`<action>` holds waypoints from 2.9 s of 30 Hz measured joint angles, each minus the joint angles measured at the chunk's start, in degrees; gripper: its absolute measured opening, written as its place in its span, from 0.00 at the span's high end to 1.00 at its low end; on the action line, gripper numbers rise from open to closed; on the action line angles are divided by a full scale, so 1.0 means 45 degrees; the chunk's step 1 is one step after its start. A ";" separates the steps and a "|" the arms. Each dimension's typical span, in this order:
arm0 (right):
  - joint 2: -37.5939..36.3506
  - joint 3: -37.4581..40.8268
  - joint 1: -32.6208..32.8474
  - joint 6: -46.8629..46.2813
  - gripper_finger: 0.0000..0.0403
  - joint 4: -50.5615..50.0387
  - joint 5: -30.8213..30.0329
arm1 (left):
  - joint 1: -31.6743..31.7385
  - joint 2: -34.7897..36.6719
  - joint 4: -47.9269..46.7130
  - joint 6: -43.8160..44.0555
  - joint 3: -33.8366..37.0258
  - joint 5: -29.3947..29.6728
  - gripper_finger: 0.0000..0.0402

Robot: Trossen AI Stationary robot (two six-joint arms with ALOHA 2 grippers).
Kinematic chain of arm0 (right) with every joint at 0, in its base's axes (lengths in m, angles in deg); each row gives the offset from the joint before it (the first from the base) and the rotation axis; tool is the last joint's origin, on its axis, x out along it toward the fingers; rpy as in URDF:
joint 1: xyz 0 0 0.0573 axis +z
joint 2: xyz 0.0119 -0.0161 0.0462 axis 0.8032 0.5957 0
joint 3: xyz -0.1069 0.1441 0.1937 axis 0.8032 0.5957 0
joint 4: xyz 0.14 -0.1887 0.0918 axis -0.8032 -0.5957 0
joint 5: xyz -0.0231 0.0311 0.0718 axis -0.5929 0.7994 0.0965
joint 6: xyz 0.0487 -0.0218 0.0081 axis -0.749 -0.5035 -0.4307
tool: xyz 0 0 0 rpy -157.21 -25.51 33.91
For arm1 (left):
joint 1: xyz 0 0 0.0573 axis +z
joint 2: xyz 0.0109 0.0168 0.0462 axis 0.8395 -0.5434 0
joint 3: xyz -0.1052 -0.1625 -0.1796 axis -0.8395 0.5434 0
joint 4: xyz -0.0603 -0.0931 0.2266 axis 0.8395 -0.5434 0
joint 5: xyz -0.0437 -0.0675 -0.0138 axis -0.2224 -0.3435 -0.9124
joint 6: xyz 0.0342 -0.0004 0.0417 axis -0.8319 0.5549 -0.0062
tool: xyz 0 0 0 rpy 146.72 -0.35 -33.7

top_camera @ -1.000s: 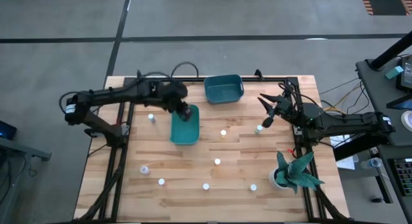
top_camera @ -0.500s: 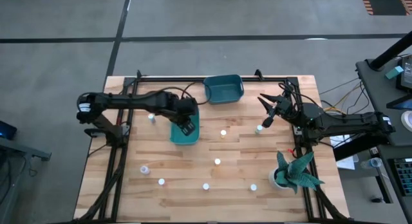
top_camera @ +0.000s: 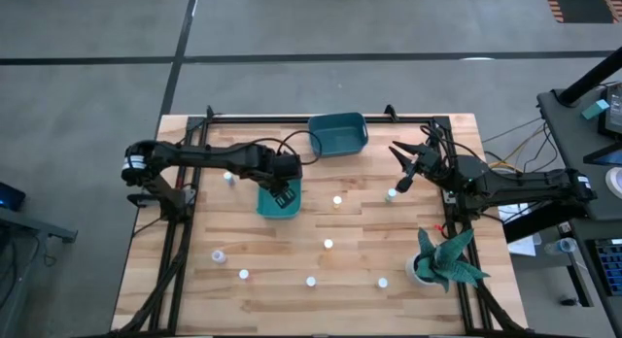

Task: Pick and place medicine bottles into bin by pill shape (circle, oval)
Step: Put the top pink capsule pill bottle into the green bin

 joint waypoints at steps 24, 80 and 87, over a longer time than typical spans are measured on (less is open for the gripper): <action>0.0000 0.0000 0.0005 0.0005 0.84 -0.0015 -0.0004 | 0.1769 -0.1397 0.2037 -0.1768 0.0670 -0.0845 0.76; 0.0000 0.0000 0.0000 0.0024 0.84 -0.0019 -0.0006 | 0.2507 -0.1894 0.3530 -0.2366 0.1266 -0.0663 0.75; 0.0000 0.0000 0.0004 0.0024 0.84 -0.0019 -0.0009 | 0.2517 -0.1894 0.3625 -0.2308 0.1308 -0.0665 0.65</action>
